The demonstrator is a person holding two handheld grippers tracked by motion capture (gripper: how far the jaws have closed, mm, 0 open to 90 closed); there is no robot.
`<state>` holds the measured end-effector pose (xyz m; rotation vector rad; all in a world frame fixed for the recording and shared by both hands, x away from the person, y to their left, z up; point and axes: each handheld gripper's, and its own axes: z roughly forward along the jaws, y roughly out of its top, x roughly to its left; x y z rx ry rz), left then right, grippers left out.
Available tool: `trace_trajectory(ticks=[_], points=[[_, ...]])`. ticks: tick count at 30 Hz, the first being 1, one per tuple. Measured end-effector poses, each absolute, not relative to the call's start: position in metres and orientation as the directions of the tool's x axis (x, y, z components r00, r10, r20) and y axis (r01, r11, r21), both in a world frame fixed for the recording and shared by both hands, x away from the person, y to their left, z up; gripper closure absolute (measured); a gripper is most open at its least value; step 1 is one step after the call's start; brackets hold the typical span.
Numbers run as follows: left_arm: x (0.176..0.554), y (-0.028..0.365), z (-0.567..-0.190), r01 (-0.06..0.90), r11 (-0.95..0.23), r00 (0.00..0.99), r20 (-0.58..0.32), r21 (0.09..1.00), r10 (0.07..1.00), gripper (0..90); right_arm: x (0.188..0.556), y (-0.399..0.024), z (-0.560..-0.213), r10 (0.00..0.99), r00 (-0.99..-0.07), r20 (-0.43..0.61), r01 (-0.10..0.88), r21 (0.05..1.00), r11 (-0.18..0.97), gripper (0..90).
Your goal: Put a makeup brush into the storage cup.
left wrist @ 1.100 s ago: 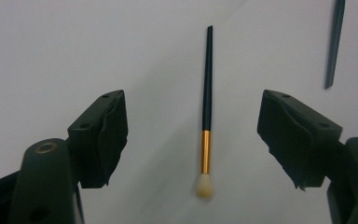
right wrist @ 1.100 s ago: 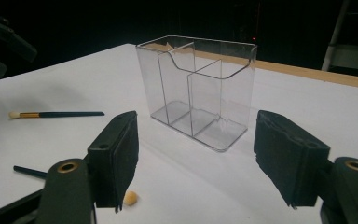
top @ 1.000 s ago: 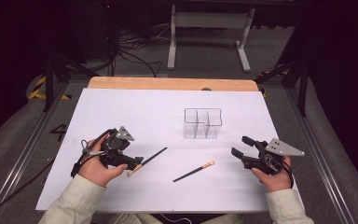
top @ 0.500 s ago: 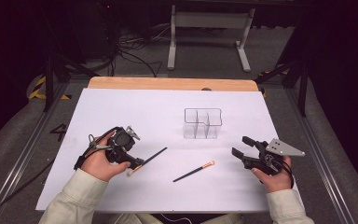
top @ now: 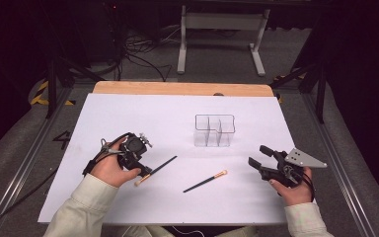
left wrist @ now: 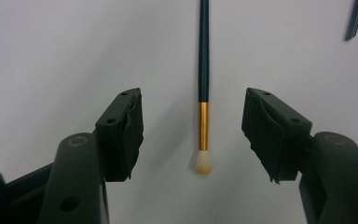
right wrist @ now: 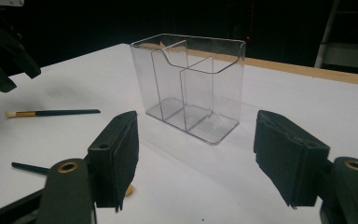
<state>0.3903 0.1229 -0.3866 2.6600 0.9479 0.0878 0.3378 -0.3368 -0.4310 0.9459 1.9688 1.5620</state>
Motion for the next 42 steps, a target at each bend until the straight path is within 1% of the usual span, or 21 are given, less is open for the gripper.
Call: trace_trajectory(ticks=[10, 15, 23, 30, 34, 40, 42], points=[[0.396, 0.115, -0.397, 0.625, -0.742, 0.769, -0.031, 0.24, 0.638, 47.7, 0.334, -0.341, -0.431, 0.753, -0.655, 0.062, 0.234, 0.964, 0.125, 32.1], [0.397, 0.114, -0.4, 0.624, -0.746, 0.773, -0.042, 0.23, 0.634, 49.2, 0.333, -0.341, -0.431, 0.758, -0.65, 0.057, 0.231, 0.965, 0.125, 32.7], [0.399, 0.112, -0.408, 0.616, -0.766, 0.785, -0.06, 0.183, 0.616, 54.8, 0.332, -0.341, -0.429, 0.76, -0.648, 0.048, 0.217, 0.968, 0.124, 33.8], [0.399, 0.111, -0.414, 0.605, -0.781, 0.796, -0.081, 0.158, 0.6, 59.7, 0.333, -0.341, -0.429, 0.758, -0.651, 0.045, 0.215, 0.968, 0.127, 36.4], [0.399, 0.11, -0.416, 0.603, -0.784, 0.798, -0.083, 0.151, 0.597, 60.9, 0.332, -0.34, -0.429, 0.751, -0.659, 0.039, 0.211, 0.968, 0.134, 43.5], [0.401, 0.108, -0.419, 0.588, -0.797, 0.809, -0.093, 0.14, 0.58, 61.6, 0.332, -0.34, -0.429, 0.745, -0.665, 0.045, 0.216, 0.967, 0.134, 46.2], [0.401, 0.108, -0.42, 0.584, -0.801, 0.812, -0.094, 0.136, 0.576, 63.1, 0.332, -0.339, -0.429, 0.744, -0.667, 0.046, 0.216, 0.967, 0.134, 47.2]])
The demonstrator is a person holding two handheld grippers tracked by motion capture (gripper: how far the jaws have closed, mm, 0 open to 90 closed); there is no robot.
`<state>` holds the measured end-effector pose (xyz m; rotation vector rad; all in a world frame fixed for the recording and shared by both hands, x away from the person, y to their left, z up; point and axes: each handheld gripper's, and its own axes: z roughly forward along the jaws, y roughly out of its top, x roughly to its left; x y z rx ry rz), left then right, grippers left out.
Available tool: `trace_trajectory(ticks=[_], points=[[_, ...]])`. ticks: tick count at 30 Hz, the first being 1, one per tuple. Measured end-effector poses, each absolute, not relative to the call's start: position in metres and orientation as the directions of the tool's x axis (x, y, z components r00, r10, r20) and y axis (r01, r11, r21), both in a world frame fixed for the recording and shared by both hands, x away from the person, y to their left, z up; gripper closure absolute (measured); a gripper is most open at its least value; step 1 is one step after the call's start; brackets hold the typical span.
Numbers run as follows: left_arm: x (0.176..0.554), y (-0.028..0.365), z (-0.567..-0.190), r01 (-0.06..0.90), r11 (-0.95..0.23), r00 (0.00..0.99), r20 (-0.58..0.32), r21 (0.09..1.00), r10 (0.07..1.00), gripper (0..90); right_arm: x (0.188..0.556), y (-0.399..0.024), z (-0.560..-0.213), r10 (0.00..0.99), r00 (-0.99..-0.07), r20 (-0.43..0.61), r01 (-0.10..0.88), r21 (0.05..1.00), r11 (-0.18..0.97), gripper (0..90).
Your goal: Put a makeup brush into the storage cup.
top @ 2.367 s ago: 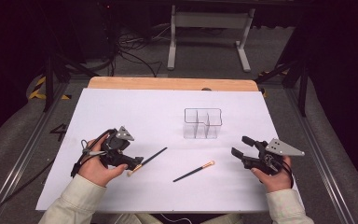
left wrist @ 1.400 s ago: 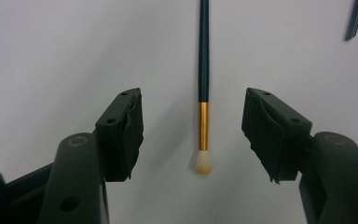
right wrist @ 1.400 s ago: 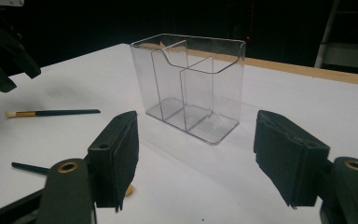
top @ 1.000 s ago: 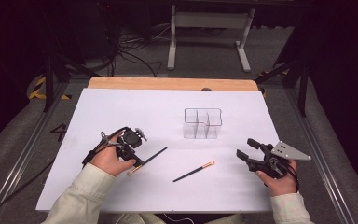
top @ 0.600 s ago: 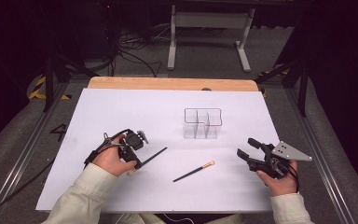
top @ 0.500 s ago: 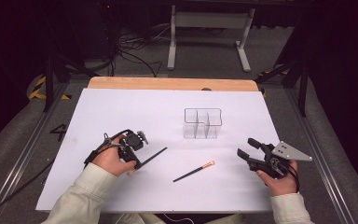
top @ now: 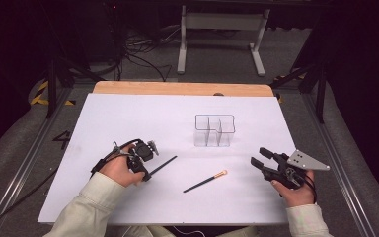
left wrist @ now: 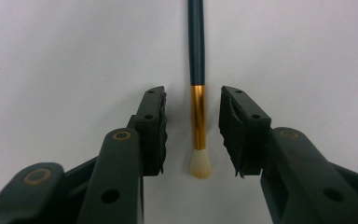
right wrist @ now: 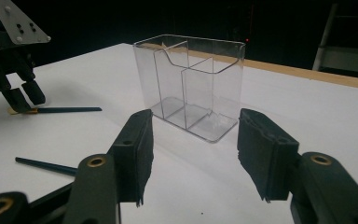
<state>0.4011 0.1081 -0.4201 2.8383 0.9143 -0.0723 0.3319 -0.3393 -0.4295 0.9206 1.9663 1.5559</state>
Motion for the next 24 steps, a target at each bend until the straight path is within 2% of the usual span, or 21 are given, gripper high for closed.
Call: trace_trajectory(ticks=[13, 24], points=[[0.4037, 0.1069, -0.4235, 0.564, -0.818, 0.826, -0.103, 0.115, 0.554, 74.4, 0.3323, -0.3402, -0.4297, 0.736, -0.674, 0.062, 0.221, 0.968, 0.12, 49.1], [0.4033, 0.1064, -0.4236, 0.558, -0.822, 0.83, -0.088, 0.113, 0.551, 78.6, 0.3335, -0.339, -0.4301, 0.72, -0.691, 0.063, 0.216, 0.969, 0.122, 49.1]])
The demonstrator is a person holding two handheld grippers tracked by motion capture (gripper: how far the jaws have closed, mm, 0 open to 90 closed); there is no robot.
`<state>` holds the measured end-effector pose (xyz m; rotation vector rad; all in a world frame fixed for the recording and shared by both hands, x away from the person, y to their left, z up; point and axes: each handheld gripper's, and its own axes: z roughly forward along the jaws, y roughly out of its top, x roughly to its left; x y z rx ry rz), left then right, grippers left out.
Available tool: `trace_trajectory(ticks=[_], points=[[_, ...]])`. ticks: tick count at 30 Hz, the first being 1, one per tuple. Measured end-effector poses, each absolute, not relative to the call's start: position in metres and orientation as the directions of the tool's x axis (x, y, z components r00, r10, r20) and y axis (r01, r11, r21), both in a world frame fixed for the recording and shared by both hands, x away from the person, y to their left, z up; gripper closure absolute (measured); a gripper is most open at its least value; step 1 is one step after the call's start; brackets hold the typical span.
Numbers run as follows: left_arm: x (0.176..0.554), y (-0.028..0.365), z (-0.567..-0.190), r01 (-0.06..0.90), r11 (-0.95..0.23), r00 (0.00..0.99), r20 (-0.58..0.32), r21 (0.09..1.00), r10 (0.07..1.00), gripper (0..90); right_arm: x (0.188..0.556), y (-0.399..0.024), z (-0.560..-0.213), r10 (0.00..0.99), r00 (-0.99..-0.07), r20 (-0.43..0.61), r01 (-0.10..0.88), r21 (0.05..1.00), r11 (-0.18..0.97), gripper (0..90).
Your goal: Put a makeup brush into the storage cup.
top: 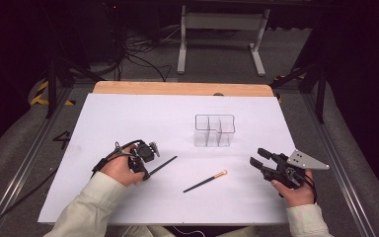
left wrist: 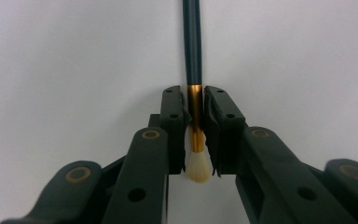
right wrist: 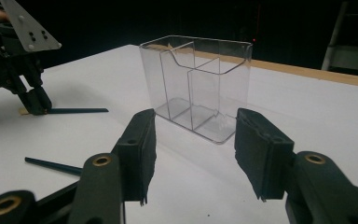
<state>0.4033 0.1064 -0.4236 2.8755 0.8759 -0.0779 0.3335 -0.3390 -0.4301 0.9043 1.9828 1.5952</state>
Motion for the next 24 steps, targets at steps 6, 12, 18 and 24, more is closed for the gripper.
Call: trace_trajectory(ticks=[6, 12, 18, 24], points=[[0.4058, 0.1058, -0.4237, 0.556, -0.825, 0.831, -0.092, 0.101, 0.549, 81.3, 0.3347, -0.3378, -0.4304, 0.712, -0.7, 0.055, 0.203, 0.971, 0.125, 45.8], [0.4075, 0.1045, -0.4238, 0.555, -0.827, 0.831, -0.092, 0.089, 0.548, 82.6, 0.3352, -0.3391, -0.43, 0.711, -0.701, 0.054, 0.206, 0.97, 0.129, 45.4], [0.4075, 0.105, -0.4236, 0.55, -0.83, 0.834, -0.093, 0.09, 0.543, 83.0, 0.3347, -0.3389, -0.4287, 0.713, -0.7, 0.04, 0.194, 0.972, 0.136, 45.5], [0.4088, 0.1082, -0.4218, 0.557, -0.823, 0.83, -0.089, 0.11, 0.55, 83.1, 0.3351, -0.3376, -0.4261, 0.703, -0.71, 0.033, 0.199, 0.968, 0.156, 46.2]])
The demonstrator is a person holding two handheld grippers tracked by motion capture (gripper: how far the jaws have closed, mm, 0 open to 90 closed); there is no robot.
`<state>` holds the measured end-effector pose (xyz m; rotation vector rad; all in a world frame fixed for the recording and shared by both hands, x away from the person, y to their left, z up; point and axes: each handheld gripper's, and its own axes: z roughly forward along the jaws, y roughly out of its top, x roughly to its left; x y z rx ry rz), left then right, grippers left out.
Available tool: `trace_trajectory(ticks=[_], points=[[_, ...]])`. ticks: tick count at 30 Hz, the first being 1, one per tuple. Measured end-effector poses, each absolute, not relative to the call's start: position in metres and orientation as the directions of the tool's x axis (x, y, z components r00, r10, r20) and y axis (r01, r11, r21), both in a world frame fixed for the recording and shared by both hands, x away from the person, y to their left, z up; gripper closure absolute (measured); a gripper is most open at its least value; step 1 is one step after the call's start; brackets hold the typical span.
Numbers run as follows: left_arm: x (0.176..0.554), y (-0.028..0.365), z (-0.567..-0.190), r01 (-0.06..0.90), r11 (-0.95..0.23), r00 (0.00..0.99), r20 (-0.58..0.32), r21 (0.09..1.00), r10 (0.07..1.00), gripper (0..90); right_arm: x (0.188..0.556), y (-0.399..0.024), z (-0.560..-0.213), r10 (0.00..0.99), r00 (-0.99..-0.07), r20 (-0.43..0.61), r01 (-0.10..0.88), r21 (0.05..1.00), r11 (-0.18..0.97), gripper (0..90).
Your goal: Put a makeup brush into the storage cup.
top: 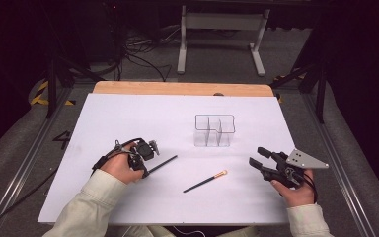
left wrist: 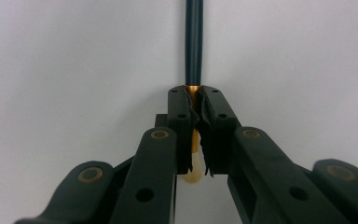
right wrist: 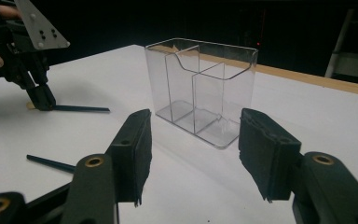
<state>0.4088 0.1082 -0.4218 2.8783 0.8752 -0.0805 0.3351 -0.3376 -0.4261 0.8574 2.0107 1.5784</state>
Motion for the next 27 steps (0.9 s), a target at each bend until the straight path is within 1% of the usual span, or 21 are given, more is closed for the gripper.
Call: trace_trajectory(ticks=[5, 7, 11, 12, 13, 16, 17, 18, 21, 27], points=[[0.406, 0.109, -0.411, 0.527, -0.836, 0.85, -0.08, 0.157, 0.521, 83.2, 0.336, -0.335, -0.418, 0.672, -0.74, 0.023, 0.192, 0.965, 0.178, 47.9], [0.405, 0.109, -0.405, 0.516, -0.836, 0.857, -0.095, 0.186, 0.507, 83.2, 0.336, -0.332, -0.414, 0.659, -0.752, 0.009, 0.182, 0.964, 0.194, 48.5], [0.405, 0.11, -0.396, 0.491, -0.845, 0.871, -0.089, 0.211, 0.484, 83.3, 0.338, -0.325, -0.405, 0.622, -0.782, -0.023, 0.16, 0.958, 0.236, 50.7], [0.403, 0.11, -0.391, 0.47, -0.853, 0.883, -0.091, 0.226, 0.461, 83.2, 0.338, -0.323, -0.403, 0.614, -0.789, -0.026, 0.16, 0.956, 0.246, 50.9], [0.403, 0.11, -0.391, 0.47, -0.853, 0.883, -0.091, 0.226, 0.461, 83.3, 0.338, -0.323, -0.403, 0.614, -0.789, -0.026, 0.16, 0.956, 0.246, 50.9], [0.4, 0.108, -0.383, 0.428, -0.868, 0.904, -0.089, 0.251, 0.419, 83.2, 0.34, -0.316, -0.397, 0.577, -0.816, -0.039, 0.163, 0.942, 0.295, 51.1], [0.4, 0.108, -0.381, 0.417, -0.875, 0.909, -0.085, 0.246, 0.409, 83.2, 0.34, -0.314, -0.396, 0.567, -0.823, -0.04, 0.164, 0.939, 0.304, 51.0], [0.398, 0.107, -0.378, 0.404, -0.875, 0.914, -0.075, 0.267, 0.399, 83.2, 0.34, -0.313, -0.394, 0.562, -0.826, -0.043, 0.162, 0.937, 0.31, 50.5], [0.395, 0.105, -0.372, 0.369, -0.882, 0.929, -0.093, 0.293, 0.357, 83.3, 0.34, -0.308, -0.388, 0.549, -0.834, -0.05, 0.155, 0.935, 0.32, 50.9], [0.389, 0.096, -0.365, 0.292, -0.91, 0.957, -0.095, 0.295, 0.276, 83.3, 0.342, -0.3, -0.378, 0.492, -0.869, -0.049, 0.144, 0.927, 0.347, 51.2]])
